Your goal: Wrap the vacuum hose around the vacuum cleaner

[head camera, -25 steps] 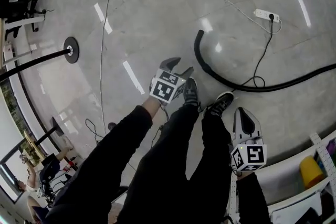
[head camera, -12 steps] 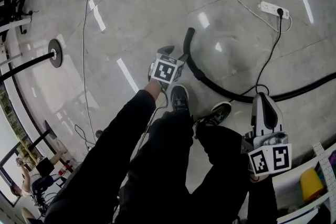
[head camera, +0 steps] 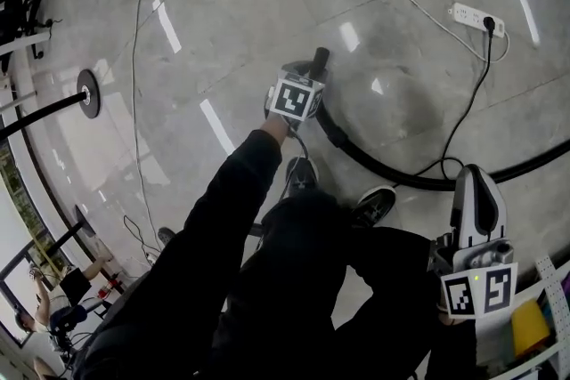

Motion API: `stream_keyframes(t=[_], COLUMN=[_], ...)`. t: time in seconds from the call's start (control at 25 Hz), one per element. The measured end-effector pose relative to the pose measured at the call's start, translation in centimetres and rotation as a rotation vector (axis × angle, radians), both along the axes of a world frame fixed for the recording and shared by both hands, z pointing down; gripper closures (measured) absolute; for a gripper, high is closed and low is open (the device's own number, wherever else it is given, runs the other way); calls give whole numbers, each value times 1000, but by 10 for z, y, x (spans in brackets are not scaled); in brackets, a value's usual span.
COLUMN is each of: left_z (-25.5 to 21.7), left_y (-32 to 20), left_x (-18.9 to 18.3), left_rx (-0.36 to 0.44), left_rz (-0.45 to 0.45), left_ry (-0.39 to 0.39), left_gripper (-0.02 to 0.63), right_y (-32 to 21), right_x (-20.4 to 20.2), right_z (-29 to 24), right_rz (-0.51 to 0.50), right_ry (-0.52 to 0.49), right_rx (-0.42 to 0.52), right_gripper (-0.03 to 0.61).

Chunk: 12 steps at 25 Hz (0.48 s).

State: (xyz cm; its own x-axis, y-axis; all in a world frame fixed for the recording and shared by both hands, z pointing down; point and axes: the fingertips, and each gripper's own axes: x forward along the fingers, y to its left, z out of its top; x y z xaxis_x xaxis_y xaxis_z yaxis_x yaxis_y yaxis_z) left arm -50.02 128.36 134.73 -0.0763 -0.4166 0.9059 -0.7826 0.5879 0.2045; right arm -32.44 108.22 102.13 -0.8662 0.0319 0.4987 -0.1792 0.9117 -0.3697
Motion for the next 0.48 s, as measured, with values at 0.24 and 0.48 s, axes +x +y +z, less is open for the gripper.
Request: stream_keyframes(t=[0.24, 0.48], left_z=[-95, -217], left_y=[-8, -2], left_x=[29, 75], left_rx=[13, -30], left_rz=[159, 367], left_ry=[-69, -178], left_gripper=[468, 468], right_y=[31, 98], right_x=[22, 66], right_z=[-21, -67], right_rz=[-30, -192], right_ry=[77, 201], right_rx=[-34, -66], right_gripper=[565, 565])
